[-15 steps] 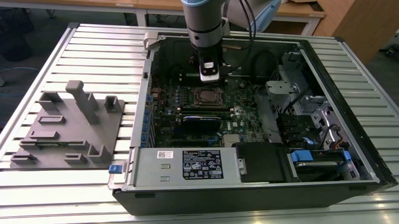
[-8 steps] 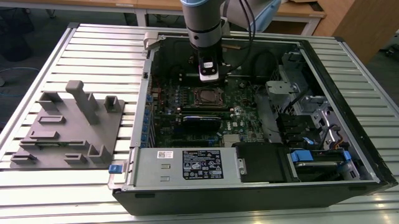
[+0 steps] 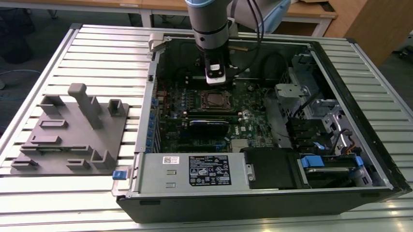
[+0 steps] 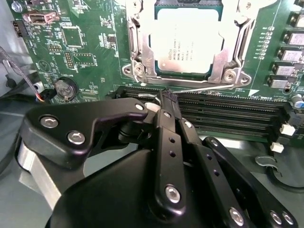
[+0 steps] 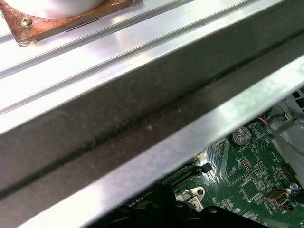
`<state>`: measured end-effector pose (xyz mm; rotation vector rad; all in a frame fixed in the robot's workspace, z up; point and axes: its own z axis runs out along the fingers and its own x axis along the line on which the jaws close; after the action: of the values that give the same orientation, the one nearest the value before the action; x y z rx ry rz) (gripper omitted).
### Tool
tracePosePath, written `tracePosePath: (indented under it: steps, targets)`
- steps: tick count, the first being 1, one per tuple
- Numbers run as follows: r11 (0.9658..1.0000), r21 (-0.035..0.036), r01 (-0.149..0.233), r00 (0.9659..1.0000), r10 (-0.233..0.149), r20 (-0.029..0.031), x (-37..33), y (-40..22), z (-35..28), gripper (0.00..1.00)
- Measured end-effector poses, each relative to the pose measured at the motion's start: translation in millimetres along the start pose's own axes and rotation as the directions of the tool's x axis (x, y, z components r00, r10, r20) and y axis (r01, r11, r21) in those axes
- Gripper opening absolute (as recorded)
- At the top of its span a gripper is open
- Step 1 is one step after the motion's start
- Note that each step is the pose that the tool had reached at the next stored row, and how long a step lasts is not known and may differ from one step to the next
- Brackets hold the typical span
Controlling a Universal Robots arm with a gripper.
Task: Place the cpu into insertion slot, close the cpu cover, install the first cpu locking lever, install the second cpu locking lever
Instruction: 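Install the first cpu locking lever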
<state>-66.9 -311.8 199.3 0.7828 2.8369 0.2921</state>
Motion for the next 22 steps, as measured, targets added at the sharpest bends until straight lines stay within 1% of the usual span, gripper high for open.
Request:
tracePosePath:
  steps: [4, 5, 9, 10, 14, 16, 22]
  targets:
    - [1.0000, -0.0007, 0.000, 1.0000, 0.000, 0.0008, 1.1, 0.0, 0.1, 0.11]
    - [1.0000, -0.0018, 0.000, 1.0000, 0.000, 0.0022, 1.1, 0.0, 0.3, 0.11]
    - [1.0000, -0.0084, 0.002, 0.9999, -0.002, 0.0131, 1.4, -0.4, 1.8, 0.11]
    - [1.0000, -0.0093, 0.002, 0.9999, -0.002, 0.0145, 1.3, -0.4, 1.9, 0.11]
    - [0.9999, -0.0098, 0.003, 0.9999, -0.002, 0.0149, 1.4, -0.4, 2.4, 0.11]
    - [1.0000, -0.0087, 0.003, 0.9999, -0.003, 0.0156, 1.4, -0.5, 2.6, 0.11]
    - [1.0000, 0.0008, 0.005, 0.9998, -0.005, 0.0208, 1.1, -0.3, 2.7, 0.11]
